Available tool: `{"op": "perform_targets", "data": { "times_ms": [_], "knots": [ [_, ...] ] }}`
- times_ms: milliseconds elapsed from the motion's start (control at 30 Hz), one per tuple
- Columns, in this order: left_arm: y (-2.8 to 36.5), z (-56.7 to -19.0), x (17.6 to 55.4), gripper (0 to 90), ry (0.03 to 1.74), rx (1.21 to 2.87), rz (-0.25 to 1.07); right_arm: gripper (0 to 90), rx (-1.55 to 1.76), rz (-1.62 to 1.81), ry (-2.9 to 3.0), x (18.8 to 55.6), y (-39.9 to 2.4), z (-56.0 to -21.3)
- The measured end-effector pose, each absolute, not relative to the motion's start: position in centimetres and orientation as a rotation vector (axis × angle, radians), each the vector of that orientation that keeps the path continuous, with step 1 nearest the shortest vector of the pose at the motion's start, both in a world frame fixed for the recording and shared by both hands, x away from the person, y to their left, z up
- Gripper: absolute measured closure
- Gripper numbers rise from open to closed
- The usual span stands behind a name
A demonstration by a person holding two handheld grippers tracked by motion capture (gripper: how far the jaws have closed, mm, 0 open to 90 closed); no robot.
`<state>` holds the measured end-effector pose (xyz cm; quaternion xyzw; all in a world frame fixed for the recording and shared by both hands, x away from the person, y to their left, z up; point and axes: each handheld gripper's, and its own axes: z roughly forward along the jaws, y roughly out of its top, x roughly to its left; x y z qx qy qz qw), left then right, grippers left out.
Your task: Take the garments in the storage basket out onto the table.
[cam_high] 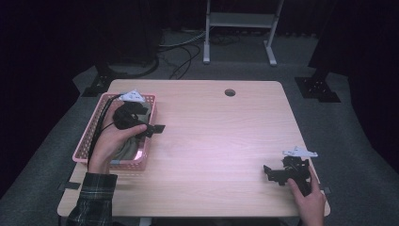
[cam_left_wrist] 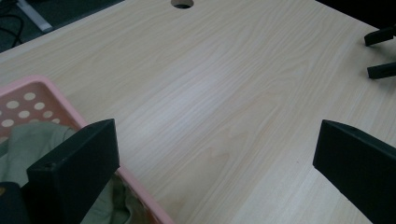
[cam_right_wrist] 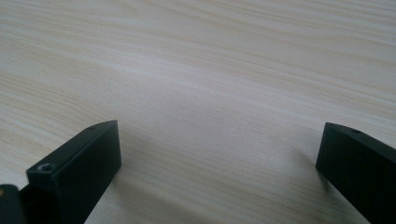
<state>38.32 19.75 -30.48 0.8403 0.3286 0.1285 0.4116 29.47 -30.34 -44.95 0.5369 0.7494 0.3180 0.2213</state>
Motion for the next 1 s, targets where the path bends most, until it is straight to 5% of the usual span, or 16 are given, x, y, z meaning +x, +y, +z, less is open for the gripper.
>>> {"op": "perform_targets", "data": {
  "times_ms": [1000],
  "knots": [
    [24.7, -30.2, 38.2, 0.0, 0.920, 2.080, 0.413, 0.0, 1.485, 0.880, 2.071, 29.5, -30.3, -45.0]
  ]
}}
